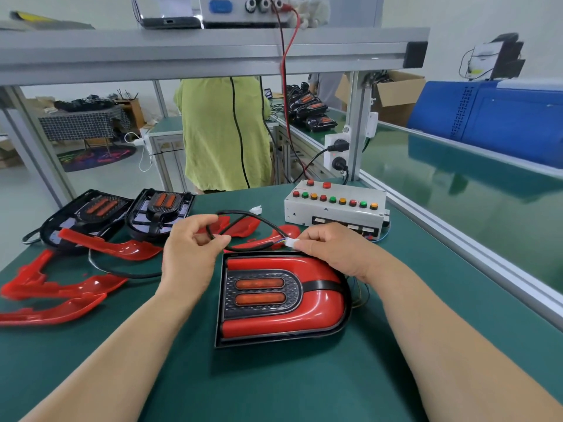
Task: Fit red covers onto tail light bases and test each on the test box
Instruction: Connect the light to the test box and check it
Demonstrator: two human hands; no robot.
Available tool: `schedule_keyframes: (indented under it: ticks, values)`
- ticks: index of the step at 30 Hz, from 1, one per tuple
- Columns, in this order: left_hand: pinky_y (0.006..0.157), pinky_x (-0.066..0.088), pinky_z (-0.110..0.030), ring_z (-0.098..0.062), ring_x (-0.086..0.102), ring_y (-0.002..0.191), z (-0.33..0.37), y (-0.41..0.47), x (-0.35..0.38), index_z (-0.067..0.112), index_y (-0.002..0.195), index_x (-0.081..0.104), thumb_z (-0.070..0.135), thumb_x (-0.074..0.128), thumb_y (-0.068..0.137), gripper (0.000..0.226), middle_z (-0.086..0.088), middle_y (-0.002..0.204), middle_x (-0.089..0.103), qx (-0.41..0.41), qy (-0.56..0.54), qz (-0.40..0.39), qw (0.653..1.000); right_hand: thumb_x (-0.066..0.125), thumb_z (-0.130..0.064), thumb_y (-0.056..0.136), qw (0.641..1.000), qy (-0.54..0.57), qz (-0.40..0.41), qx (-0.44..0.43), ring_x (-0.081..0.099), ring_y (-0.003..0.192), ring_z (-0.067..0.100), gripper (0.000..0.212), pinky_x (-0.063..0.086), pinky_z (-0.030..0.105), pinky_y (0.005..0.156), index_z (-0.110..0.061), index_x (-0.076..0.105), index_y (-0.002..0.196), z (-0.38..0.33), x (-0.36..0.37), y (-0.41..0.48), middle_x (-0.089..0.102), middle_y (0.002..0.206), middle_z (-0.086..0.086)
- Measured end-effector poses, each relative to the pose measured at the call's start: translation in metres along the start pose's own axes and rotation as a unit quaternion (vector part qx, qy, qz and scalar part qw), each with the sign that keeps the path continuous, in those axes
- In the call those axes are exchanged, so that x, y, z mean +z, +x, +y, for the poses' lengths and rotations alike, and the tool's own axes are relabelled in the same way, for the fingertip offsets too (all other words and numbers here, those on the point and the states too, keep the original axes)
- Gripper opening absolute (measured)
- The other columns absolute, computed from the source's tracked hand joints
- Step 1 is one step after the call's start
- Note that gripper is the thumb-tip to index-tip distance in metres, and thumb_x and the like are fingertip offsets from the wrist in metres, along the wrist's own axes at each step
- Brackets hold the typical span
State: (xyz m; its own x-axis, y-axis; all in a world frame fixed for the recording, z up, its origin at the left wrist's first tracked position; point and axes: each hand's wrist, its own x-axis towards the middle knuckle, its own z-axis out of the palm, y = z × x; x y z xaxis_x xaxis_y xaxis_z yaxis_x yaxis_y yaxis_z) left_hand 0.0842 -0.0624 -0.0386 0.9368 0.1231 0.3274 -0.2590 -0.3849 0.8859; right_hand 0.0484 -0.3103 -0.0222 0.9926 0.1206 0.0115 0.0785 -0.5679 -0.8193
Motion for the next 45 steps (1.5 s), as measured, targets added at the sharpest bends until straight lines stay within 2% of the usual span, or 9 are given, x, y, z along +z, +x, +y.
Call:
schedule_keyframes:
  ticks: [6, 9, 12, 17, 23, 27, 31, 36, 45]
  values:
    - [0.080, 0.037, -0.020, -0.001, 0.055, 0.092, 0.007, -0.004, 0.001, 0.024, 0.125, 0.064, 0.031, 0.064, 0.095, 0.031, 0.010, 0.111, 0.062, 0.012, 0.113, -0.039, 0.993, 0.062, -0.052, 0.091, 1.000, -0.017, 0.013, 0.000, 0.069, 0.083, 0.006, 0.028, 0.055, 0.021, 0.075, -0.026, 0.073, 0.094, -0.002, 0.001, 0.000, 0.073, 0.092, -0.010]
    - [0.069, 0.038, -0.016, 0.004, 0.055, 0.079, 0.026, -0.003, -0.003, 0.035, 0.100, 0.070, 0.038, 0.055, 0.097, 0.016, 0.023, 0.091, 0.063, 0.040, 0.125, -0.050, 0.990, 0.061, -0.055, 0.092, 0.998, -0.050, 0.026, -0.006, 0.068, 0.082, 0.004, 0.029, 0.053, 0.018, 0.072, -0.028, 0.073, 0.093, -0.006, 0.001, -0.001, 0.072, 0.092, -0.011]
    - [0.070, 0.039, -0.016, -0.001, 0.055, 0.075, 0.046, -0.005, 0.001, 0.033, 0.077, 0.063, 0.043, 0.052, 0.096, 0.024, 0.019, 0.083, 0.064, 0.071, 0.113, -0.102, 0.986, 0.061, -0.056, 0.091, 0.997, -0.057, 0.042, -0.013, 0.068, 0.083, 0.009, 0.033, 0.054, 0.026, 0.076, -0.026, 0.072, 0.090, -0.009, 0.002, -0.001, 0.071, 0.090, -0.008]
    - [0.074, 0.035, 0.000, 0.008, 0.056, 0.087, 0.057, -0.013, 0.018, 0.036, 0.102, 0.069, 0.038, 0.057, 0.095, 0.014, 0.024, 0.093, 0.064, 0.127, 0.168, -0.185, 0.960, 0.064, -0.050, 0.091, 0.995, -0.055, 0.066, -0.040, 0.063, 0.077, 0.007, 0.028, 0.049, 0.023, 0.068, -0.023, 0.072, 0.093, -0.014, 0.008, -0.003, 0.069, 0.082, -0.005]
    - [0.083, 0.044, -0.004, 0.013, 0.062, 0.095, 0.052, -0.013, 0.019, 0.036, 0.110, 0.069, 0.033, 0.071, 0.088, 0.022, 0.020, 0.100, 0.071, 0.114, 0.110, -0.248, 0.956, 0.066, -0.032, 0.093, 0.992, -0.065, 0.059, -0.091, 0.054, 0.066, -0.006, 0.015, 0.037, 0.009, 0.061, -0.024, 0.072, 0.104, -0.021, 0.012, -0.006, 0.061, 0.076, -0.015]
    - [0.071, 0.040, -0.003, 0.007, 0.061, 0.084, 0.052, -0.012, 0.017, 0.044, 0.086, 0.069, 0.027, 0.074, 0.087, 0.018, 0.018, 0.088, 0.068, 0.150, 0.094, -0.204, 0.963, 0.071, -0.023, 0.089, 0.992, -0.034, 0.066, -0.098, 0.055, 0.068, -0.010, 0.017, 0.039, 0.006, 0.064, -0.024, 0.074, 0.105, -0.022, 0.010, -0.007, 0.065, 0.079, -0.015]
    - [0.073, 0.041, -0.016, -0.002, 0.060, 0.083, 0.048, -0.008, 0.015, 0.039, 0.087, 0.070, 0.025, 0.070, 0.090, 0.014, 0.008, 0.088, 0.067, 0.149, 0.085, -0.177, 0.969, 0.075, -0.023, 0.086, 0.991, -0.007, 0.093, -0.096, 0.054, 0.063, -0.010, 0.010, 0.039, 0.005, 0.062, -0.022, 0.076, 0.096, -0.022, 0.006, -0.008, 0.064, 0.072, -0.016]
    - [0.070, 0.040, -0.023, 0.000, 0.057, 0.073, 0.044, -0.007, 0.015, 0.047, 0.089, 0.068, 0.027, 0.069, 0.090, 0.020, 0.013, 0.084, 0.066, 0.152, 0.063, -0.186, 0.969, 0.077, -0.026, 0.084, 0.990, 0.000, 0.093, -0.104, 0.056, 0.067, -0.009, 0.016, 0.039, 0.005, 0.065, -0.022, 0.076, 0.100, -0.022, 0.009, -0.008, 0.068, 0.079, -0.013]
    - [0.058, 0.040, -0.010, 0.002, 0.051, 0.059, 0.041, -0.006, 0.015, 0.045, 0.087, 0.072, 0.032, 0.074, 0.086, 0.013, 0.015, 0.073, 0.065, 0.139, 0.022, -0.192, 0.971, 0.074, -0.027, 0.087, 0.985, -0.024, 0.109, -0.130, 0.056, 0.067, -0.009, 0.012, 0.039, 0.006, 0.066, -0.024, 0.077, 0.098, -0.022, 0.011, -0.007, 0.066, 0.072, -0.018]
